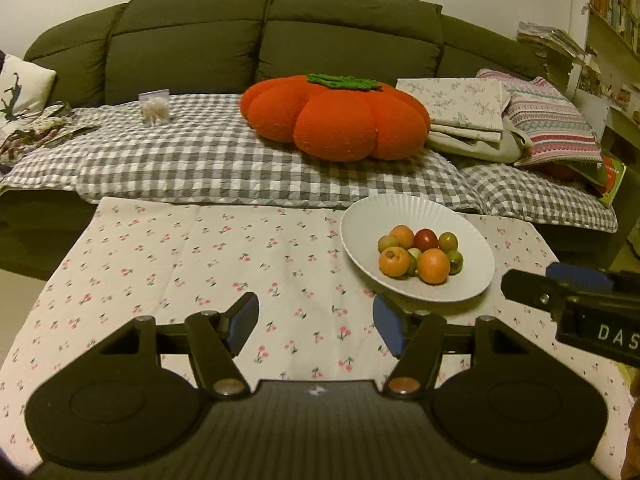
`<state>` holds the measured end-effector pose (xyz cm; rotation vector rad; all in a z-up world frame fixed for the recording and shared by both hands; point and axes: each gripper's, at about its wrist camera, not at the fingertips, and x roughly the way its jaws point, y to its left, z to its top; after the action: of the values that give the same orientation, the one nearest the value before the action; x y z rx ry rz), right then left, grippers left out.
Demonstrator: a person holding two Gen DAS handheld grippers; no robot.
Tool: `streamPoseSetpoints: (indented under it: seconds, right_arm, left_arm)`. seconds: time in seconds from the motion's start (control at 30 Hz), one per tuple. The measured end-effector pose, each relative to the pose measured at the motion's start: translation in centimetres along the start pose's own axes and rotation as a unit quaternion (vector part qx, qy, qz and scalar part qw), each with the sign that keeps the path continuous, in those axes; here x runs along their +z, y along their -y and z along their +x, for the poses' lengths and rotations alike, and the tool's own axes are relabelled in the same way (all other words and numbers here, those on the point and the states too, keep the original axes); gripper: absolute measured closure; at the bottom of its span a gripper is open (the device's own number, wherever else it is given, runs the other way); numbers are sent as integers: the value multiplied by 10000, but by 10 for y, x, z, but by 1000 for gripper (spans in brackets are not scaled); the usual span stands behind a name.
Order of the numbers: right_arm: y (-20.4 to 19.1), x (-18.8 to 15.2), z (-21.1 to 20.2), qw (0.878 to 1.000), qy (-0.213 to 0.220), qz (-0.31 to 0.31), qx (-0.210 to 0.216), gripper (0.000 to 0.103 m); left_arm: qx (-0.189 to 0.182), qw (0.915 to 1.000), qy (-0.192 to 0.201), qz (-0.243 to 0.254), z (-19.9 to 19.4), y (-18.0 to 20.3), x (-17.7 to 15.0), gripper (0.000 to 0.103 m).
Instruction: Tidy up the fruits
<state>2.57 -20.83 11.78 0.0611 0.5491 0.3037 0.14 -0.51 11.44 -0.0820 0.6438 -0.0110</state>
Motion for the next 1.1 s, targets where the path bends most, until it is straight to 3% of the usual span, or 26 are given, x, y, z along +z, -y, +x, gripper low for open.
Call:
streamPoseSetpoints:
  seconds: [0.23,0.47,0.6,0.77,1.1]
  right_arm:
    - [-13,-17,-28,9999,-50,94,1,41]
    - [-25,-33,-54,9999,2,17,-147,34]
    - [-22,-41,-66,9992,-17,219,-322,17]
    - [-22,-41,-69,9982,-163,400,-405,4]
    - [-26,-48,-55,9982,-229,336,-431,3]
  left_arm:
    - [44,9997,159,176,-31,4,-19,35]
    - [89,9997,235,49,-50,-5,-30,31]
    - [105,9996,218,109,-54,-5,-37,24]
    - [56,9995,237,210,-51,-2,-41,17]
    - [182,9990,176,362,-46,-5,-49,4]
